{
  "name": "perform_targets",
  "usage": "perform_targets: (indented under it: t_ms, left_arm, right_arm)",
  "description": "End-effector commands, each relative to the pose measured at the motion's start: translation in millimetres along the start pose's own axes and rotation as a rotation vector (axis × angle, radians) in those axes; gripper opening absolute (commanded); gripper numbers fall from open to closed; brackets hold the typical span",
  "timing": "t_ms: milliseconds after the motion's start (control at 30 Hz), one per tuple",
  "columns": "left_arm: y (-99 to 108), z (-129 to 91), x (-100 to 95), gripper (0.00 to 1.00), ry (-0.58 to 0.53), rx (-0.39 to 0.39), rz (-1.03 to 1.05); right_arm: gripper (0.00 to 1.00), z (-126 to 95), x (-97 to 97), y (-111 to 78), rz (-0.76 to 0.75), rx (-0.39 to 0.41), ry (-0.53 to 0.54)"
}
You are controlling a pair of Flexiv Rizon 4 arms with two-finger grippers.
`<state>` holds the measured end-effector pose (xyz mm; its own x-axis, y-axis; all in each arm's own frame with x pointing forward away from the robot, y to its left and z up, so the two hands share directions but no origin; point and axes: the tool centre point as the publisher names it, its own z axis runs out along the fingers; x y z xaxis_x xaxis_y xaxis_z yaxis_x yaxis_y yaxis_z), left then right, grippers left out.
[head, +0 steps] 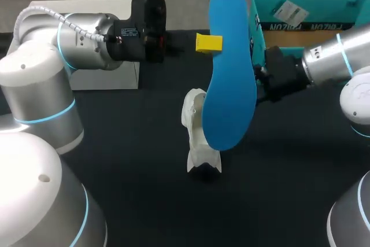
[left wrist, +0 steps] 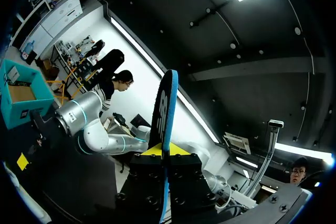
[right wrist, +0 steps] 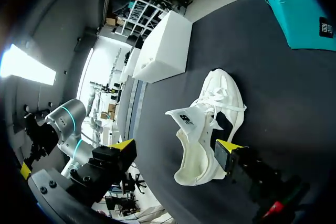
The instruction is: Take the shoe out of the shoebox, open the shoe tongue, remove and reinsert the insole, then place the shoe into the shoebox
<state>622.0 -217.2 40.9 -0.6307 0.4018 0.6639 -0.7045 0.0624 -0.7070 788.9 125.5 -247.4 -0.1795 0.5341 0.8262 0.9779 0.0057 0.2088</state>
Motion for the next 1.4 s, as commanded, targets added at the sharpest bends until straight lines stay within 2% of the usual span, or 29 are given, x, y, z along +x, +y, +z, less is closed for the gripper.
perform_targets:
  t_ms: [33, 200, 400, 533, 667, 800, 1033, 1100, 1400]
  left_arm:
    - [0, 0, 0.0, 0.0, 0.001, 0.002, 0.001]
    - [0, 0, 0.0, 0.0, 0.001, 0.002, 0.001]
    - [0, 0, 0.0, 0.0, 0.001, 0.002, 0.001]
    - [0, 0, 0.0, 0.0, 0.001, 0.002, 0.001]
    - [0, 0, 0.0, 0.0, 0.001, 0.002, 0.001]
    - [0, 0, 0.0, 0.0, 0.001, 0.002, 0.001]
    - [0, 0, 0.0, 0.0, 0.001, 0.002, 0.001]
    - [0, 0, 0.0, 0.0, 0.001, 0.002, 0.001]
    - [0, 0, 0.0, 0.0, 0.001, 0.002, 0.001]
  right_arm:
    - [1.0, -21, 1.6, -5.8, 0.072, -0.035, 0.308]
    - [1.0, -32, 19.0, 1.4, 0.085, -0.017, 0.309]
    - [1.0, -51, 41.5, 6.0, 0.114, -0.01, 0.372]
    - [1.0, -68, 52.0, 10.9, 0.123, 0.0, 0.339]
    - [1.0, -88, 65.6, 18.0, 0.12, -0.034, 0.368]
    - [1.0, -98, 74.5, 21.9, 0.102, -0.061, 0.402]
    - [1.0, -94, 81.9, 27.4, 0.075, -0.079, 0.45]
    - [1.0, -91, 83.6, 29.0, 0.063, -0.114, 0.467]
    - [1.0, -91, 83.6, 29.0, 0.063, -0.114, 0.467]
